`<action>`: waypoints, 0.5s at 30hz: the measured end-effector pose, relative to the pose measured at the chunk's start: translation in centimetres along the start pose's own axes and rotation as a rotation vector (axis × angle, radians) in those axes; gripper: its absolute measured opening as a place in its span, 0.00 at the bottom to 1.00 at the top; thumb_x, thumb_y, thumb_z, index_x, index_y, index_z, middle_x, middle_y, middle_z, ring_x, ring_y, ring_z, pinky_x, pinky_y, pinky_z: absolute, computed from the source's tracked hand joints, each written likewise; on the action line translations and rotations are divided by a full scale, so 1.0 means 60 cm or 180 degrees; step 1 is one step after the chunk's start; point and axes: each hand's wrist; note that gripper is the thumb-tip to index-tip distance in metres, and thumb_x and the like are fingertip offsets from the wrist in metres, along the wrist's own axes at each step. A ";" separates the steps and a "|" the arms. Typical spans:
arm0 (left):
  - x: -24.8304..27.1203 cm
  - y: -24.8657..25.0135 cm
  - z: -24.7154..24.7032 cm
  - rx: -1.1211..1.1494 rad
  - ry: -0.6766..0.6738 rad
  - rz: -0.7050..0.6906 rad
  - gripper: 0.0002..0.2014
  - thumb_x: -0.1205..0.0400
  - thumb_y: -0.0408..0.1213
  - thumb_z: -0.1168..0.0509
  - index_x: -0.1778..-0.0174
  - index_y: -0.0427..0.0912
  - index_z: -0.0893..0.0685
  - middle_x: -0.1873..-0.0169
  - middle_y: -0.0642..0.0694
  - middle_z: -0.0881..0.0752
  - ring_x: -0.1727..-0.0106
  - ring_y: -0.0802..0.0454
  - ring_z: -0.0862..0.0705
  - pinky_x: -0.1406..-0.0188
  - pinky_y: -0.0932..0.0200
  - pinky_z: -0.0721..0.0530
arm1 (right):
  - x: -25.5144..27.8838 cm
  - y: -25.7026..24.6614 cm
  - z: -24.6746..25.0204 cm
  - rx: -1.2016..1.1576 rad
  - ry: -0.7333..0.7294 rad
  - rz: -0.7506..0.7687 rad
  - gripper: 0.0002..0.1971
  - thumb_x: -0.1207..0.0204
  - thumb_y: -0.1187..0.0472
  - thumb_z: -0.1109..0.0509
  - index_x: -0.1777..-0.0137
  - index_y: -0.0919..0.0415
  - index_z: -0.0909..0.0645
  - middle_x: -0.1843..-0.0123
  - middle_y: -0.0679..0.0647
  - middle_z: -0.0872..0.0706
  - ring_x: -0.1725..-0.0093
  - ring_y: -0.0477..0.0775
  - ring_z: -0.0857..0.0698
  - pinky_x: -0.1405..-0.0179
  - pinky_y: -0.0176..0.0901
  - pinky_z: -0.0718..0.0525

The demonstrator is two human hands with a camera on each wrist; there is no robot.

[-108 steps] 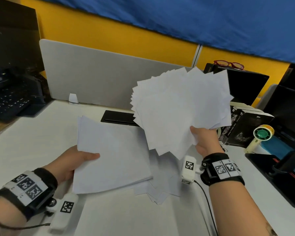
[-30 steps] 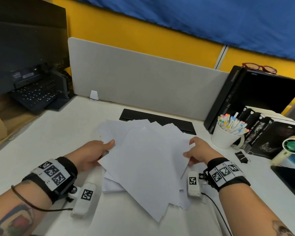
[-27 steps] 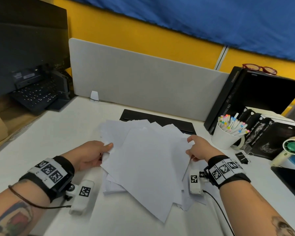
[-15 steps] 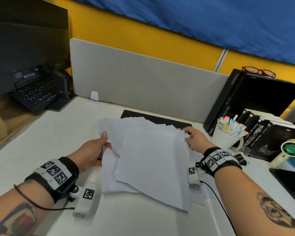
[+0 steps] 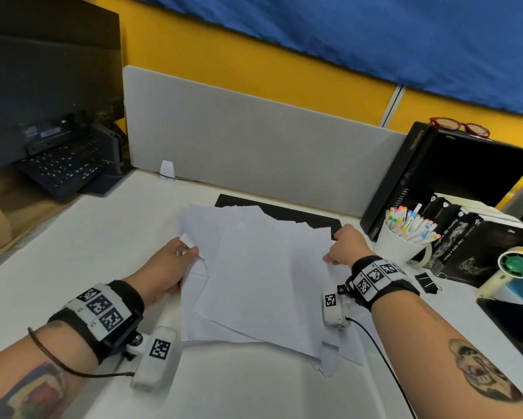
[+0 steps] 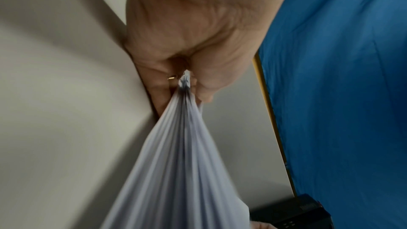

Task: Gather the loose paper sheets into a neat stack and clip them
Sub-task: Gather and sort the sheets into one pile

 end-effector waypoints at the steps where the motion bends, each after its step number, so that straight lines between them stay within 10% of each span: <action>1: -0.001 -0.002 0.003 0.0014 -0.0093 0.0034 0.11 0.11 0.48 0.36 0.48 0.43 0.20 0.58 0.40 0.15 0.66 0.47 0.18 0.75 0.62 0.21 | -0.004 -0.001 -0.002 -0.0137 0.0013 0.0058 0.29 0.36 0.69 0.15 0.37 0.62 0.25 0.42 0.61 0.15 0.45 0.62 0.10 0.49 0.53 0.09; 6: 0.007 0.005 0.004 -0.0151 -0.0398 0.0109 0.17 0.20 0.61 0.29 0.49 0.53 0.06 0.52 0.46 0.05 0.51 0.41 0.10 0.54 0.51 0.18 | 0.009 -0.015 -0.019 -0.0229 -0.0112 0.0254 0.23 0.33 0.68 0.17 0.41 0.59 0.22 0.37 0.60 0.17 0.38 0.63 0.14 0.38 0.55 0.13; 11: 0.004 0.003 -0.008 -0.0156 -0.0253 0.0088 0.08 0.19 0.47 0.24 0.49 0.50 0.06 0.49 0.48 0.06 0.45 0.45 0.09 0.52 0.56 0.17 | 0.074 -0.078 -0.039 0.0873 -0.0318 0.0560 0.41 0.33 0.48 0.18 0.22 0.59 0.30 0.25 0.61 0.27 0.25 0.65 0.27 0.32 0.54 0.22; 15: -0.002 0.000 -0.006 -0.0133 -0.0329 0.0087 0.07 0.17 0.37 0.27 0.48 0.51 0.05 0.51 0.52 0.05 0.45 0.49 0.09 0.48 0.56 0.13 | 0.151 -0.154 -0.050 0.0548 -0.0910 0.1013 0.36 0.32 0.31 0.24 0.37 0.60 0.21 0.42 0.53 0.17 0.43 0.56 0.19 0.45 0.46 0.21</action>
Point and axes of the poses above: each hand's wrist, its own x-axis away from the middle knuckle, its own z-axis out of the back of the hand, y = z × x
